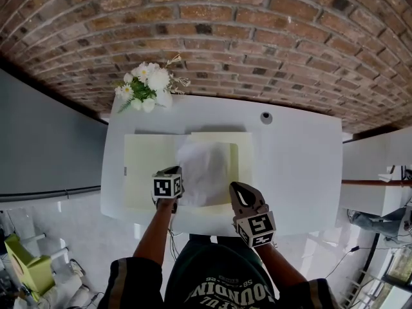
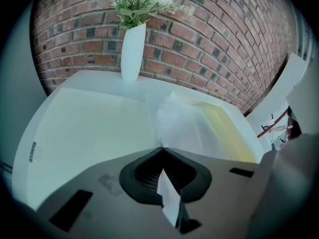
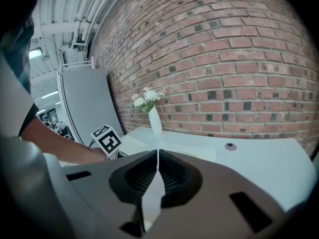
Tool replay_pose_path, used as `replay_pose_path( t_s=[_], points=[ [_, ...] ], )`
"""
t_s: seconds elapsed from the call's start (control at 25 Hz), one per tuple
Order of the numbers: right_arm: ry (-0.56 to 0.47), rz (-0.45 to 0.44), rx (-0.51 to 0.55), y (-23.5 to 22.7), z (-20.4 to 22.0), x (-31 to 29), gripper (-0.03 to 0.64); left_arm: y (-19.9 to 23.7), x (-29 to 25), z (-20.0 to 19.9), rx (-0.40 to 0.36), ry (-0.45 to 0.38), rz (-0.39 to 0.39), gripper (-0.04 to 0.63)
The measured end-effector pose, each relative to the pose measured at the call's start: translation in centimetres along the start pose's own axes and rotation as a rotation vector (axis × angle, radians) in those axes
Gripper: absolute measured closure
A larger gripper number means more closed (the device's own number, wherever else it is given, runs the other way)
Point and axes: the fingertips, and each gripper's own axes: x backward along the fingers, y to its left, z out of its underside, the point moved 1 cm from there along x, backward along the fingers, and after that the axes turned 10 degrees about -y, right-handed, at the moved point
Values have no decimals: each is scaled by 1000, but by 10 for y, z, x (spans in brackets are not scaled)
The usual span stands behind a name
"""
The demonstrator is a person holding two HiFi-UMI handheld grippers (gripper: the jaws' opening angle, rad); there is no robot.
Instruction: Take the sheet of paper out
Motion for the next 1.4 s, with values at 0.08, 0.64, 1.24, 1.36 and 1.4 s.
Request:
replay_pose_path(
  t_s=[0.08, 0.64, 1.24, 1.36, 1.4],
  points=[
    [1, -2, 0, 3, 0, 0, 546, 3, 4, 0, 0, -3, -6, 584],
    [-14, -38, 32, 23, -7, 1, 546, 33, 39, -2, -9, -50, -54, 584],
    [-73, -60, 70, 44, -24, 1, 546, 57, 91, -6, -14, -156, -129, 584],
    [-91, -60, 77, 50, -28, -1, 546, 60, 102, -8, -23, -189, -132, 584],
    [-98, -59, 80, 52, -29, -1, 546, 60, 105, -9, -31, -201, -131, 584]
  ],
)
